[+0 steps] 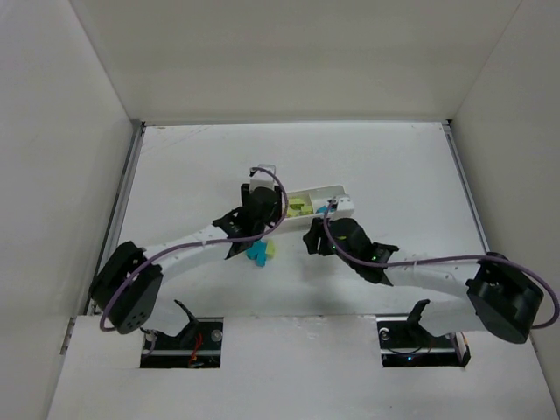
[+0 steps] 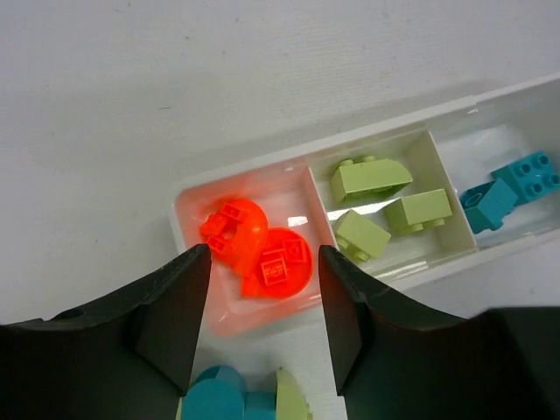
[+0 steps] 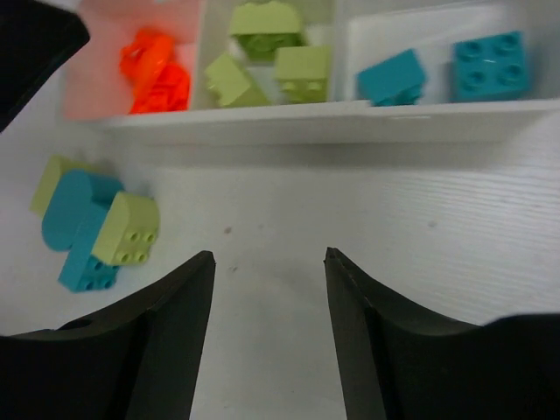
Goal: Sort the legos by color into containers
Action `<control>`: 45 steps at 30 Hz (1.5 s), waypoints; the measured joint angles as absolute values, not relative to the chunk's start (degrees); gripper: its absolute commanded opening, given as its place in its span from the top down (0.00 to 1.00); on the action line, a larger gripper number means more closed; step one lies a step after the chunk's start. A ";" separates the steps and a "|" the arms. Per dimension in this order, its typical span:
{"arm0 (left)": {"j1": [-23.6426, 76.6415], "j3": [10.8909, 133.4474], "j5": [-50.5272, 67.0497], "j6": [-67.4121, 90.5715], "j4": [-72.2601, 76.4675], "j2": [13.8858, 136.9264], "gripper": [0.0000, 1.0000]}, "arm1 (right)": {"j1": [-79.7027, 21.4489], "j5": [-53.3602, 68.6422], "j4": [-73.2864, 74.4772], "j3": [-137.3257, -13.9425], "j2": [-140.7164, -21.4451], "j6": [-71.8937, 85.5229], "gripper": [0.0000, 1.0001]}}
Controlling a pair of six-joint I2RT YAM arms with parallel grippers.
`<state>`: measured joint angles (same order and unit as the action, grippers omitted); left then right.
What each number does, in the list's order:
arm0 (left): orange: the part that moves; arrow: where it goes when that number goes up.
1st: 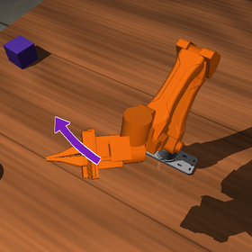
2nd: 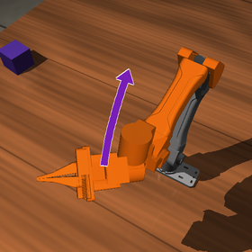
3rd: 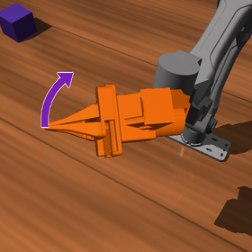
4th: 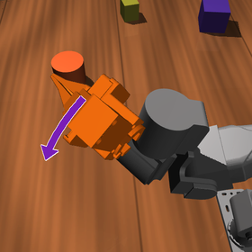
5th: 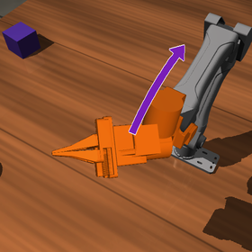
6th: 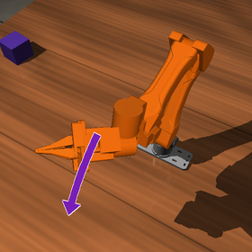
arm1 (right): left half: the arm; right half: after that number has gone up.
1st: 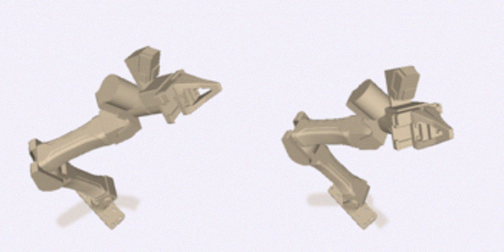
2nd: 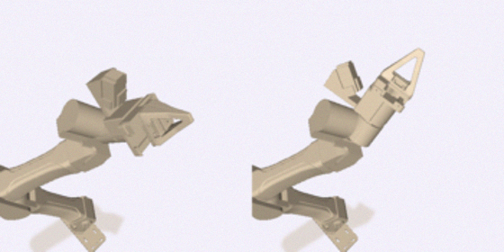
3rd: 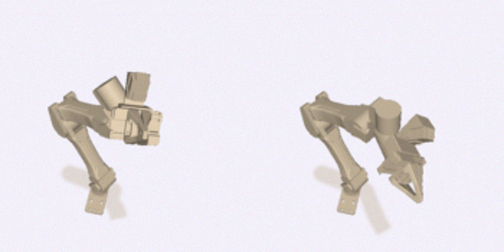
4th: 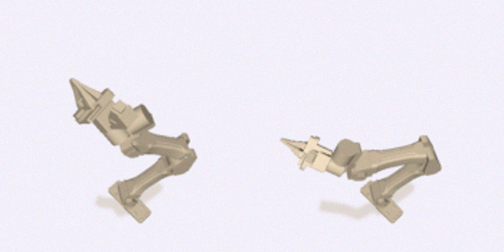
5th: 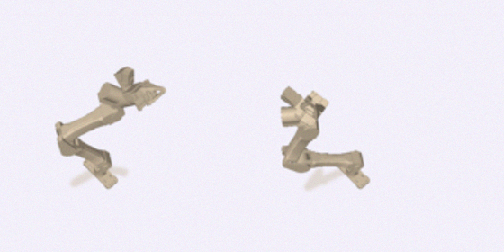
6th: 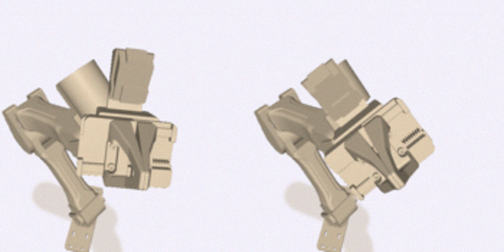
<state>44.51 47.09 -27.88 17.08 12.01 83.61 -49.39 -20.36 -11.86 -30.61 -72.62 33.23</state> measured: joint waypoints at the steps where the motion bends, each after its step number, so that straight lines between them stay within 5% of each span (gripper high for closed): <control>1: 44.49 46.00 -27.94 17.67 11.75 81.54 0.49 | -50.94 -19.77 -12.38 -31.42 -73.73 32.64 0.31; 10: 38.54 36.67 -27.64 28.12 6.07 60.60 0.47 | -57.17 -13.37 -16.62 -39.20 -85.93 32.29 0.18; 20: 31.64 25.69 -21.45 37.54 -0.78 57.98 0.45 | -61.10 -12.16 -16.27 -45.23 -94.89 34.81 0.04; 23: 30.48 24.43 -19.77 38.70 -0.56 57.93 0.45 | -63.13 -12.23 -14.06 -47.33 -95.53 34.81 0.14; 29: 30.13 23.22 -17.61 39.75 1.56 57.93 0.46 | -66.63 -16.93 -6.17 -53.43 -97.43 35.92 0.48; 36: 29.41 23.03 -16.51 39.97 2.90 57.08 0.45 | -67.64 -19.57 -0.30 -57.04 -100.27 37.80 0.29; 45: 27.35 21.32 -15.14 40.42 2.96 52.40 0.42 | -67.57 -21.02 1.17 -60.88 -105.78 39.83 0.51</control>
<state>27.35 21.32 -15.14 40.42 2.96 52.40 -67.57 -21.02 1.17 -60.88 -105.78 39.83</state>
